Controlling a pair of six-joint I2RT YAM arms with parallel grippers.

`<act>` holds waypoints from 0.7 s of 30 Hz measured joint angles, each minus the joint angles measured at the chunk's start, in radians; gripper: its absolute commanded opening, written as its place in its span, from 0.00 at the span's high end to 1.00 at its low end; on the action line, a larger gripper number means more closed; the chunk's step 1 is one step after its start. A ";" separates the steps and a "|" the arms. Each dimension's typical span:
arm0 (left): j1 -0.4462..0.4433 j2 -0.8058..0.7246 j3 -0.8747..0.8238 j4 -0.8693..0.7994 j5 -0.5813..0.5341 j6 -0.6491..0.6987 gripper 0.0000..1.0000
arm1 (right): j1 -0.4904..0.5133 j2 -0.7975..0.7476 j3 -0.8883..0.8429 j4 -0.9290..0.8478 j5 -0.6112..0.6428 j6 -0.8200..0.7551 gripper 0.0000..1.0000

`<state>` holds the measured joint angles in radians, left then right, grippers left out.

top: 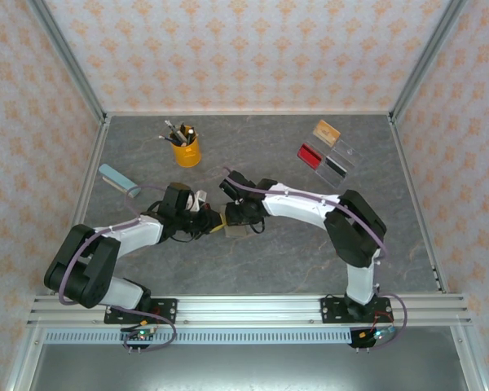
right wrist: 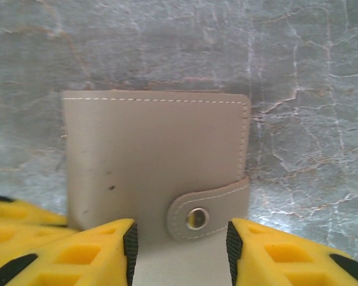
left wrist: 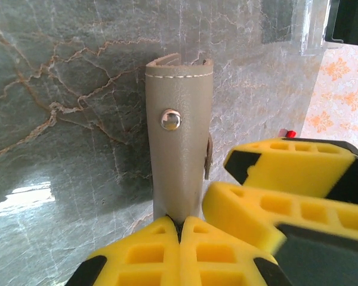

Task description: Take the credit cards out of the card holder

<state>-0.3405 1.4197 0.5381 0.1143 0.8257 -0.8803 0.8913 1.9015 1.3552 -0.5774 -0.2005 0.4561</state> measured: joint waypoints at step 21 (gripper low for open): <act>-0.006 -0.005 0.008 -0.057 -0.032 0.018 1.00 | 0.023 0.036 0.032 -0.057 0.174 0.041 1.00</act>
<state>-0.3470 1.4147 0.5461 0.0574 0.7933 -0.8619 0.9138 1.9377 1.3869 -0.6346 -0.0261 0.4969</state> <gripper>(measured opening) 0.053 0.051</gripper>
